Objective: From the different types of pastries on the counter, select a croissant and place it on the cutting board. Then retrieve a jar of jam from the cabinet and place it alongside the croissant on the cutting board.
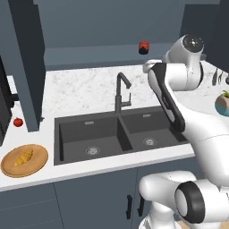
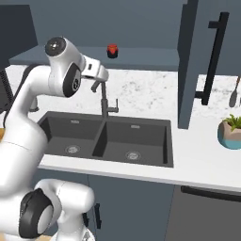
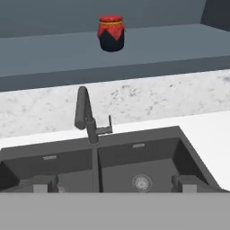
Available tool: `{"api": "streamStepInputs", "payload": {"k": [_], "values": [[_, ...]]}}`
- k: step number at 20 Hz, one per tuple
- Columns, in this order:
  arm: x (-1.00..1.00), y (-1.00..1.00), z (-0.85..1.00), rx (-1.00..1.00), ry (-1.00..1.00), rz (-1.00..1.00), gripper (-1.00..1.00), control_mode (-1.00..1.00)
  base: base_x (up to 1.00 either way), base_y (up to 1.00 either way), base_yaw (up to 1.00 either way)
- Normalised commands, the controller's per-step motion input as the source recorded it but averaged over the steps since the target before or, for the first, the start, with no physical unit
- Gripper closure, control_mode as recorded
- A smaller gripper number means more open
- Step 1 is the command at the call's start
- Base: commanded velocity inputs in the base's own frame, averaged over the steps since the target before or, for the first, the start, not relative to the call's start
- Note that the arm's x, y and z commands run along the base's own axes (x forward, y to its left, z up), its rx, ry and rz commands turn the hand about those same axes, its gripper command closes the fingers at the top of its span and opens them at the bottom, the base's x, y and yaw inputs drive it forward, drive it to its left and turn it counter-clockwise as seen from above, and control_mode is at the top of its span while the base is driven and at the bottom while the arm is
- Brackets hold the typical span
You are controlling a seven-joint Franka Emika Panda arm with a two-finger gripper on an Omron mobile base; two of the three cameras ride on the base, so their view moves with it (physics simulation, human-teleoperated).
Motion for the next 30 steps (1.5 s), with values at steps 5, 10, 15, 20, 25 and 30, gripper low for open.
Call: {"api": "streamStepInputs", "payload": {"k": [5, 10, 15, 20, 25, 30], "values": [[0.23, 0.06, 0.36, 0.00, -0.03, -0.04, -1.00, -1.00, 0.00, 0.00, 0.00], [0.31, -0.02, 0.00, 0.02, 0.00, -0.01, -1.00, -1.00, 0.00, 0.00, 0.00], [0.63, 0.00, 0.08, 0.03, 0.00, 0.08, -1.00, -1.00, 0.00, 0.00, 0.00], [0.28, -0.01, 0.41, 0.01, 0.00, 0.19, -1.00, -1.00, 0.00, 0.00, 0.00], [0.17, 0.00, 0.19, -0.01, 0.00, 0.12, -1.00, -1.00, 0.00, 0.00, 0.00], [0.16, -0.06, 0.00, -0.06, 0.00, 0.00, -1.00, -1.00, 0.00, 0.00, 0.00]]}}
